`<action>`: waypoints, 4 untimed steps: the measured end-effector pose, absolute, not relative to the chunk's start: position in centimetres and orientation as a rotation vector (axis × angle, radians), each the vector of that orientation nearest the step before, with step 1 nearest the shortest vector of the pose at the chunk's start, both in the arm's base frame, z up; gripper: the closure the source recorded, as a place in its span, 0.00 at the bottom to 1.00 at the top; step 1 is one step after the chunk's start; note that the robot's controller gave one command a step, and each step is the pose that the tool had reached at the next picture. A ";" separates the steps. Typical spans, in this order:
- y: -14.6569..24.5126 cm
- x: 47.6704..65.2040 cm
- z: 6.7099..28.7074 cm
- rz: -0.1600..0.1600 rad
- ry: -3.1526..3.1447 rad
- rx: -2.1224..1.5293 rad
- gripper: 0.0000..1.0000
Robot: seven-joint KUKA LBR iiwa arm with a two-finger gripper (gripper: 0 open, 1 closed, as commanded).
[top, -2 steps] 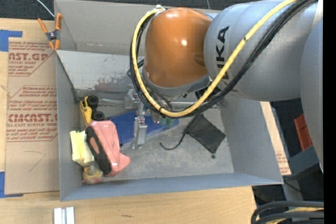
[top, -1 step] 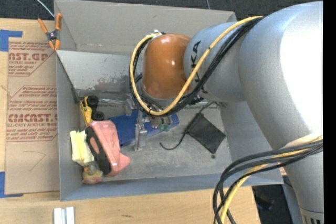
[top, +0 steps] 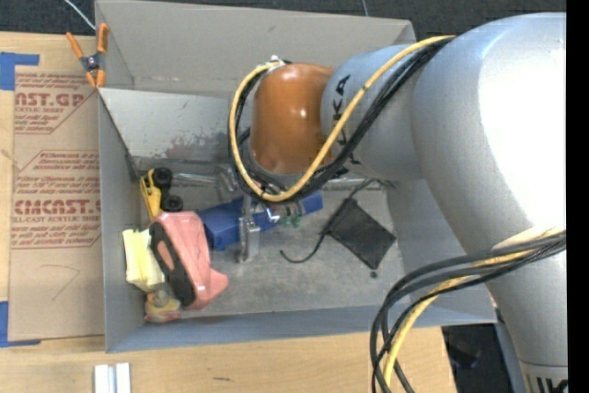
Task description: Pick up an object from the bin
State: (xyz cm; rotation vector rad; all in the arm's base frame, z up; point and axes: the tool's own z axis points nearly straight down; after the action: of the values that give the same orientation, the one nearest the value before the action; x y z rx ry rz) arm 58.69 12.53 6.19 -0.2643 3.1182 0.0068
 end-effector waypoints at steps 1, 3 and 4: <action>12.3 57.3 10.0 0.006 3.132 -0.195 0.00; 11.7 57.1 7.0 0.007 3.105 -0.448 1.00; 11.7 57.1 7.0 0.007 3.105 -0.448 1.00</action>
Offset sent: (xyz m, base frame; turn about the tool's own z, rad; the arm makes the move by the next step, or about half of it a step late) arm 0.0000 0.0000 0.0000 0.0000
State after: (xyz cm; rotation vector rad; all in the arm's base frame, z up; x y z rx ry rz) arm 57.14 11.70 6.96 -0.4476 3.1052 0.0070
